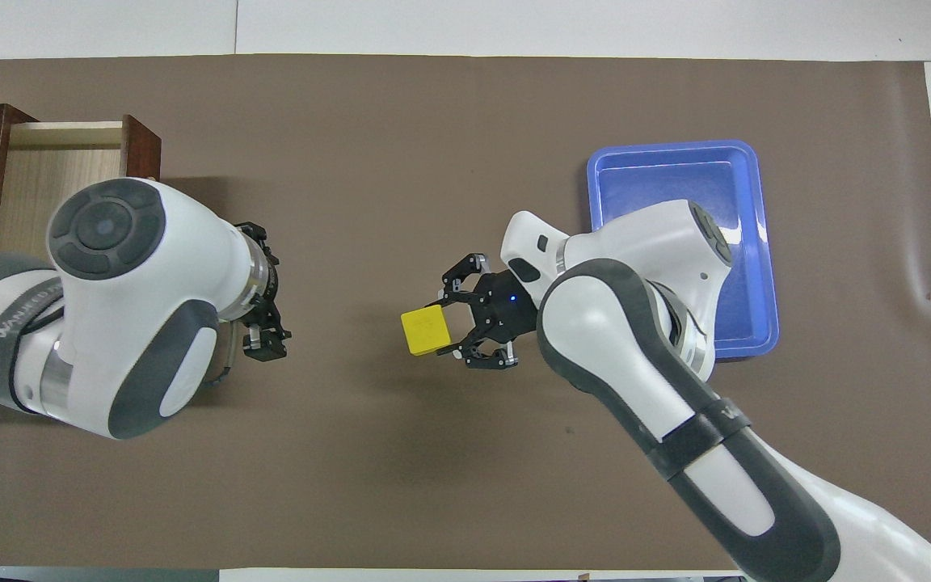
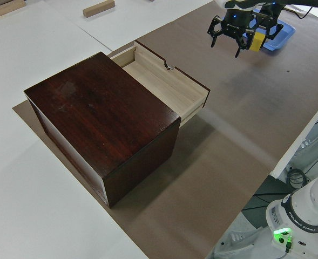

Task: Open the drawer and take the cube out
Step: 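Carry the cube with the right gripper while the left gripper withdraws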

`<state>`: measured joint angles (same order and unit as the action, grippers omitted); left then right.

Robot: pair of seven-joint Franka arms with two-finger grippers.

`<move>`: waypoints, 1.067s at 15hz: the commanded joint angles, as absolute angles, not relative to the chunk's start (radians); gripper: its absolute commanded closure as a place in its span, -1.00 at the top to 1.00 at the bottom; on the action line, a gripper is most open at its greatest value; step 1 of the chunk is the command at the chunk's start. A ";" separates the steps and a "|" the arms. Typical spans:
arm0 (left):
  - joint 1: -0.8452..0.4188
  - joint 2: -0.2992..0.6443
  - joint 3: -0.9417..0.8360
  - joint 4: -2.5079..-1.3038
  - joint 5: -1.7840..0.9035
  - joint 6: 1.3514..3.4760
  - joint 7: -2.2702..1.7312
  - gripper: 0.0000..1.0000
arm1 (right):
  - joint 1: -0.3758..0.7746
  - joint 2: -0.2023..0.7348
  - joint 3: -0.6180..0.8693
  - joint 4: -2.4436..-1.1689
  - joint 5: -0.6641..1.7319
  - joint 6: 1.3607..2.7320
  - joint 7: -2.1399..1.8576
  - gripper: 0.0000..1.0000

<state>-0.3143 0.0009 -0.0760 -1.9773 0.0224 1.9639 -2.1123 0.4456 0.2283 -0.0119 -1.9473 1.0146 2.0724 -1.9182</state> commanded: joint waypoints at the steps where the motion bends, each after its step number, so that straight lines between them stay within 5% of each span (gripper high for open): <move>1: -0.221 0.046 -0.087 -1.997 0.090 2.032 -2.013 1.00 | 0.320 0.199 -0.008 -1.982 0.913 2.016 -1.925 -1.00; 9: 0.001 0.072 -0.086 -1.990 0.120 2.106 -1.691 1.00 | 0.022 0.196 -0.009 -2.082 0.749 2.040 -1.975 -1.00; 16: 0.201 0.080 -0.087 -1.996 0.141 2.167 -1.448 1.00 | -0.110 0.264 -0.006 -2.132 0.752 2.160 -2.273 -1.00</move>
<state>0.1309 0.0767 -0.0827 -1.9829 0.1172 2.1318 -1.5177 -0.0769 0.2404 -0.0236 -2.1231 0.7629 2.1179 -2.1882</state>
